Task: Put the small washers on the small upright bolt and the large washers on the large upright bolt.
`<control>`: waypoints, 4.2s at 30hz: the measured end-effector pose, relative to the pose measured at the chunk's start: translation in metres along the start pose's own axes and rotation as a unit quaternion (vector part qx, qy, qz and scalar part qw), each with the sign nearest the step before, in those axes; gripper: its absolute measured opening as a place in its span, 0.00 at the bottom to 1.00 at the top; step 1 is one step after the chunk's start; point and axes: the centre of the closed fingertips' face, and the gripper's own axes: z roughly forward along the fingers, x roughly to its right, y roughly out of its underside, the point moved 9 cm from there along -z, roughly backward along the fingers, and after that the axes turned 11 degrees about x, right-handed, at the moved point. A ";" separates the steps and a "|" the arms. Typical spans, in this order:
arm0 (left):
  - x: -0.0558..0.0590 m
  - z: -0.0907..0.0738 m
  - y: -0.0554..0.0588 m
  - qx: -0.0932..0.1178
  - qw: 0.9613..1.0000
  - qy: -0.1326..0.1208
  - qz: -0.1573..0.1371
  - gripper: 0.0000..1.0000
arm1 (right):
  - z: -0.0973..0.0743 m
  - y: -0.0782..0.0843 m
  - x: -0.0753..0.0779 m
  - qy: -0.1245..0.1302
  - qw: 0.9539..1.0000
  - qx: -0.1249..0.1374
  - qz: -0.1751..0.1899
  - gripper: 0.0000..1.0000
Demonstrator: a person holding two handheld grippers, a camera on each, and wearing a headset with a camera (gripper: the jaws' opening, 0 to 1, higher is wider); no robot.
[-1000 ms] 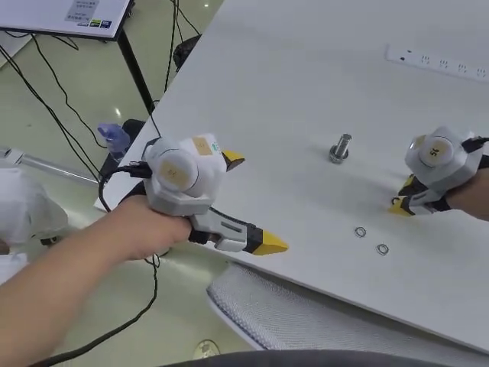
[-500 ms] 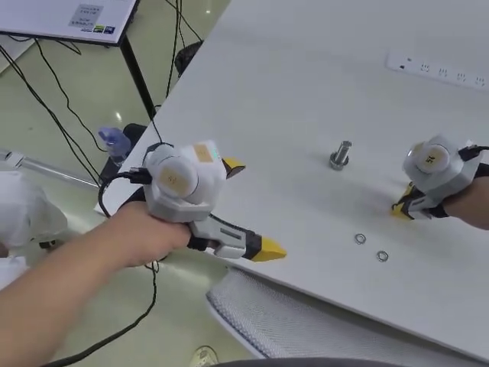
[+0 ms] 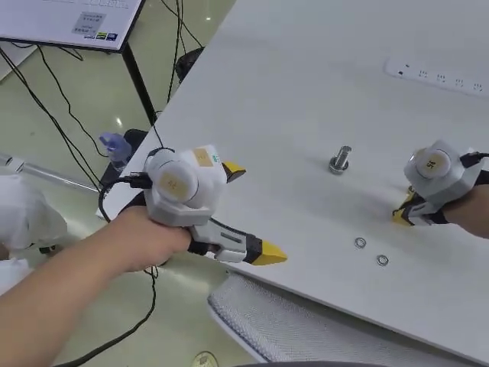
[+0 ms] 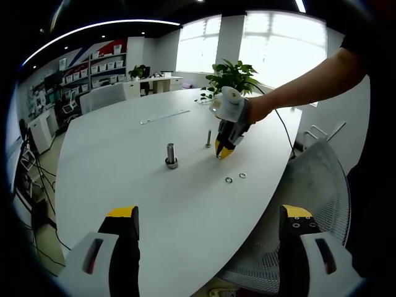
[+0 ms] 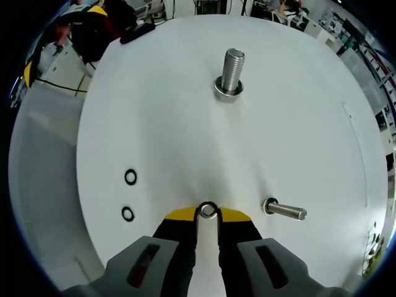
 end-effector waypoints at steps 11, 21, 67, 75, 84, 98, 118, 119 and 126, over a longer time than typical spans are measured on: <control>0.004 0.005 0.001 0.002 1.000 0.004 -0.002 0.94 | -0.024 0.012 0.006 0.014 1.000 0.001 0.020 0.12; 0.005 0.006 -0.002 0.005 1.000 0.005 0.001 0.94 | -0.040 0.016 0.019 0.033 0.999 0.005 0.026 0.12; 0.001 0.008 -0.001 0.006 1.000 0.002 -0.005 0.93 | -0.049 -0.019 0.060 0.043 0.999 0.023 0.001 0.12; 0.001 0.008 -0.001 0.004 1.000 0.003 -0.006 0.93 | -0.046 -0.018 0.061 0.040 0.999 0.017 -0.001 0.12; 0.000 0.009 -0.003 0.003 1.000 0.004 -0.003 0.93 | -0.044 -0.017 0.061 0.039 0.999 0.017 -0.003 0.12; -0.002 0.009 -0.001 0.001 1.000 0.003 -0.008 0.93 | -0.030 -0.014 0.062 0.040 0.999 0.015 -0.006 0.12; -0.006 0.009 0.005 -0.007 1.000 0.004 -0.016 0.91 | -0.009 -0.010 0.060 0.026 1.000 -0.003 -0.008 0.12; -0.006 0.009 0.005 -0.007 1.000 0.004 -0.016 0.91 | -0.009 -0.009 0.060 0.026 1.000 -0.003 -0.008 0.12; -0.008 0.007 0.006 -0.009 1.000 0.002 -0.017 0.91 | -0.004 -0.006 0.062 0.022 1.000 -0.011 -0.005 0.12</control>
